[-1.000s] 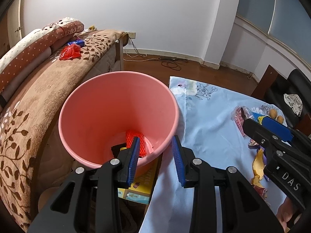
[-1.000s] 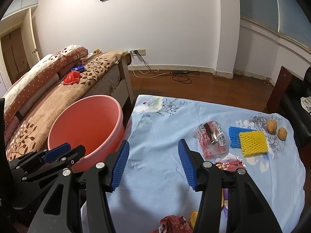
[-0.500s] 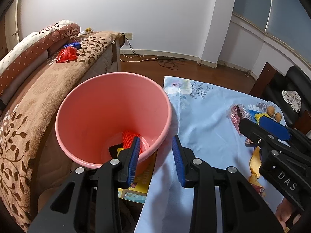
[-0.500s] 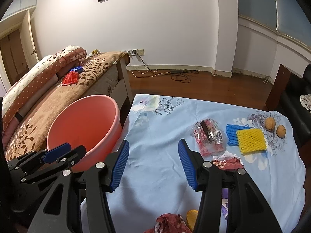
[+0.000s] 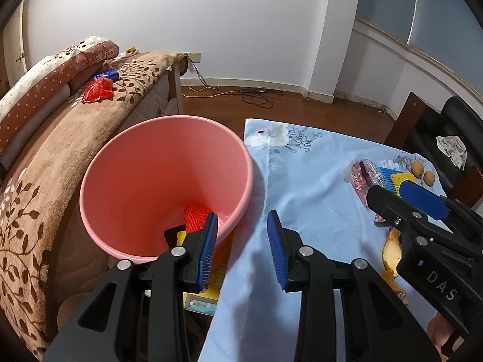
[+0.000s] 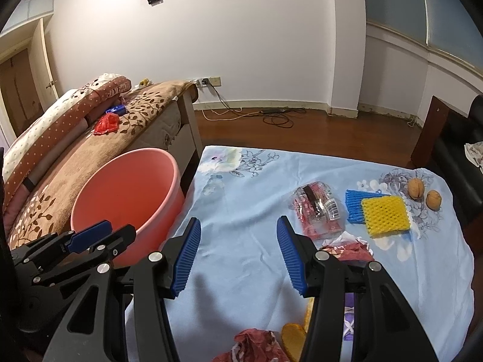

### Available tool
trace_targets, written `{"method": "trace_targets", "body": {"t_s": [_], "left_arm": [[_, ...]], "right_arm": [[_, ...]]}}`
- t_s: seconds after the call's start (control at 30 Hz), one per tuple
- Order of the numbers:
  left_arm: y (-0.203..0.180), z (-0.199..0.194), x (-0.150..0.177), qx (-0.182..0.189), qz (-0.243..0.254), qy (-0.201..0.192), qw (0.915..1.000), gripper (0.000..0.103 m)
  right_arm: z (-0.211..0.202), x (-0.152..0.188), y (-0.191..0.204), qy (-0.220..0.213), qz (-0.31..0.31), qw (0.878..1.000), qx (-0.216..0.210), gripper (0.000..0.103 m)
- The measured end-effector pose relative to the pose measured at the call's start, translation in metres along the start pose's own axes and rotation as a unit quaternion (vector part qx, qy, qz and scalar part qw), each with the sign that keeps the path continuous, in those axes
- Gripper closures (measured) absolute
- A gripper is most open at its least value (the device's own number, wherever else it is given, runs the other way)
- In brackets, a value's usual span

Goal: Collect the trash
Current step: 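Move both grippers back over the table toward the bread crusts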

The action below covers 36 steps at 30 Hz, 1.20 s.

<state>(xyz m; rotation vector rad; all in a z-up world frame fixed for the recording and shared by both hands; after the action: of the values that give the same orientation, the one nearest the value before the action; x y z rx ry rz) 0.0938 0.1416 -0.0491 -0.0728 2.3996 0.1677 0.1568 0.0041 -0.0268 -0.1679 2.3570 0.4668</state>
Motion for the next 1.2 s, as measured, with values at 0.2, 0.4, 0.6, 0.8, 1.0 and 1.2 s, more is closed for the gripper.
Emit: {"method": "trace_targets", "body": {"t_s": [0.2, 0.4, 0.6, 0.8, 1.0, 1.2], "left_arm": [[-0.013, 0.000, -0.003, 0.004, 0.015, 0.000, 0.9999, 0.069], [-0.025, -0.001, -0.006, 0.006, 0.029, -0.002, 0.9996, 0.069], [-0.037, -0.001, -0.009, 0.008, 0.040, -0.002, 0.9992, 0.069], [-0.049, -0.001, -0.012, 0.010, 0.051, -0.003, 0.9986, 0.069], [-0.061, -0.002, -0.014, 0.009, 0.063, -0.003, 0.9980, 0.069], [-0.074, -0.001, -0.015, 0.010, 0.075, -0.003, 0.9971, 0.069]], "right_arm": [[-0.004, -0.001, -0.012, -0.002, 0.010, 1.000, 0.007, 0.051], [-0.008, -0.001, -0.027, -0.003, 0.022, 1.000, 0.016, 0.051], [-0.013, -0.001, -0.046, -0.005, 0.035, 0.999, 0.027, 0.051], [-0.018, 0.001, -0.067, -0.006, 0.049, 0.998, 0.037, 0.051], [-0.023, 0.002, -0.088, -0.008, 0.063, 0.997, 0.043, 0.051], [-0.026, 0.003, -0.107, -0.009, 0.079, 0.996, 0.050, 0.051]]}}
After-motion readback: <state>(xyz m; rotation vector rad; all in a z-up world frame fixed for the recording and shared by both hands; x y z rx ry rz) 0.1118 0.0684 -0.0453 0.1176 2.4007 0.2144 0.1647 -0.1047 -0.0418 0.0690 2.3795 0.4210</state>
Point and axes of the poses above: each gripper's, at about its wrist camera, not at the fingertips, and z roughly the way its jaws point, y to its left, x to its underside, the point moved 6 cm from there along z, roughly the way its jaws point, and after that the axes turned 15 degrees about z, right-handed, at the moved point
